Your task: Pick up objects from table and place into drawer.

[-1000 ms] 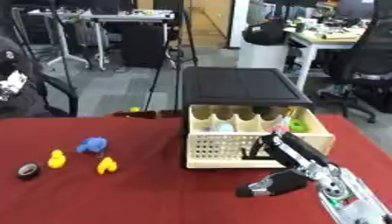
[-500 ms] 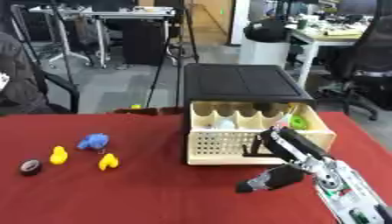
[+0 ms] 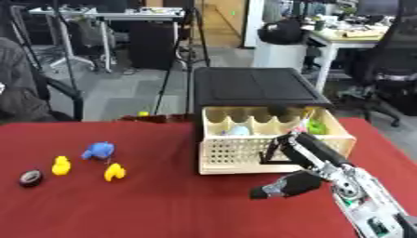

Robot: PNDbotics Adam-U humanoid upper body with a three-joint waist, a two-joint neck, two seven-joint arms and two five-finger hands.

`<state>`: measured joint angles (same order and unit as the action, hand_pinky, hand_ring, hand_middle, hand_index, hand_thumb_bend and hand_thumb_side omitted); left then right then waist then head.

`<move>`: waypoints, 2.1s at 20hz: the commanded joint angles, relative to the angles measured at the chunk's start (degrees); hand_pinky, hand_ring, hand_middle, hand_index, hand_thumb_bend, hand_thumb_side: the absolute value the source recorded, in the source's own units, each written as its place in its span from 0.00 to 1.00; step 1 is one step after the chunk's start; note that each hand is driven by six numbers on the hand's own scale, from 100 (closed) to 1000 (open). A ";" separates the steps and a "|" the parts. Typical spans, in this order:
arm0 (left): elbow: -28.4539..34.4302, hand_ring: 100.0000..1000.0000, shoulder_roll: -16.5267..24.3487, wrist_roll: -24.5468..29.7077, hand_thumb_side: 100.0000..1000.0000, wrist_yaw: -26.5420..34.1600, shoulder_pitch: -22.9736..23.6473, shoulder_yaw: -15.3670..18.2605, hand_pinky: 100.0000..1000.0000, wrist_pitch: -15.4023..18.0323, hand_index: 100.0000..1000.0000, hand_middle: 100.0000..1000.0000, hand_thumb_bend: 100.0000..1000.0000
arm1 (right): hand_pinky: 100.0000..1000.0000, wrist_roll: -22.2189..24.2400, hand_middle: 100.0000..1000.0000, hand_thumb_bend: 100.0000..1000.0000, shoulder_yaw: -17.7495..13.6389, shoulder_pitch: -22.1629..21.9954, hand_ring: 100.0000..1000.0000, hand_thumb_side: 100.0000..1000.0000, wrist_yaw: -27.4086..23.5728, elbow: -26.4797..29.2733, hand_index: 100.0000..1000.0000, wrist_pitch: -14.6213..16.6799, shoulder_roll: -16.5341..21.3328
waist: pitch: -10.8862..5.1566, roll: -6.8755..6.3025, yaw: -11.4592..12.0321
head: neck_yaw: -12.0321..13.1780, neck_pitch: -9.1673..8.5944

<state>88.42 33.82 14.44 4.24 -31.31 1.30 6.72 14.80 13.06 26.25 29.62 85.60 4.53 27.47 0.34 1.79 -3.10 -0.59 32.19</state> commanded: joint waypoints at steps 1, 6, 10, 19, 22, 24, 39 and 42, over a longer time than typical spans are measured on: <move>0.71 0.21 1.63 0.29 0.46 -0.15 -0.62 0.76 0.00 0.16 0.60 0.35 0.00 | 0.00 -0.30 0.00 0.99 -0.12 0.61 0.00 0.53 1.22 -2.55 0.57 -0.80 0.47 | -0.20 -0.49 0.05 | -0.18 0.22; 0.71 0.21 1.44 0.40 0.46 -0.22 -0.41 0.85 0.00 0.20 0.60 0.35 0.00 | 0.00 -0.32 0.00 0.99 0.05 2.59 0.00 0.53 2.43 -5.01 0.58 -1.03 -0.03 | -0.21 -0.52 0.32 | -0.34 0.23; 0.76 0.21 1.28 0.52 0.46 -0.23 -0.32 0.93 0.00 0.19 0.60 0.35 0.00 | 0.00 -0.46 0.00 0.99 0.09 3.71 0.00 0.54 3.54 -6.46 0.59 -0.78 -0.11 | -0.17 -0.52 0.62 | -0.26 0.26; 0.58 0.21 0.88 0.98 0.46 -0.49 -0.13 0.92 0.00 0.25 0.60 0.35 0.00 | 0.00 -1.63 0.00 0.98 -0.11 6.58 0.00 0.57 4.87 -8.43 0.61 -0.41 -0.60 | -0.10 -0.60 1.26 | -0.47 0.04; 0.52 0.21 0.72 1.16 0.45 -0.58 -0.21 0.88 0.00 0.33 0.60 0.35 0.00 | 0.00 -1.97 0.00 0.98 -0.16 7.66 0.00 0.58 4.87 -9.00 0.61 -0.35 -0.98 | -0.04 -0.66 1.60 | -0.55 -0.11; 0.51 0.21 0.62 1.27 0.45 -0.62 -0.24 0.84 0.00 0.40 0.60 0.35 0.00 | 0.00 -2.19 0.00 0.98 -0.18 8.39 0.00 0.59 4.95 -9.24 0.61 -0.24 -1.28 | 0.00 -0.74 1.84 | -0.62 -0.18; 0.55 0.21 -0.37 2.17 0.45 -0.59 -0.85 0.57 0.00 0.82 0.60 0.35 0.00 | 0.00 -5.14 0.00 0.96 -1.96 13.02 0.00 0.66 5.66 -11.51 0.62 -0.33 -1.81 | 0.60 -1.25 4.31 | -0.85 -1.15; 0.60 0.21 -0.46 2.33 0.45 -0.60 -0.91 0.59 0.00 0.89 0.60 0.35 0.00 | 0.00 -5.88 0.00 0.96 -2.47 13.51 0.00 0.67 6.02 -12.15 0.62 -0.41 -1.37 | 0.76 -1.32 4.79 | -0.82 -1.42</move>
<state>88.37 32.46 16.57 3.68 -30.88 1.57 7.54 9.45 11.54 38.19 35.04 73.31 4.15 24.80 1.61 0.73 1.68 -1.31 31.39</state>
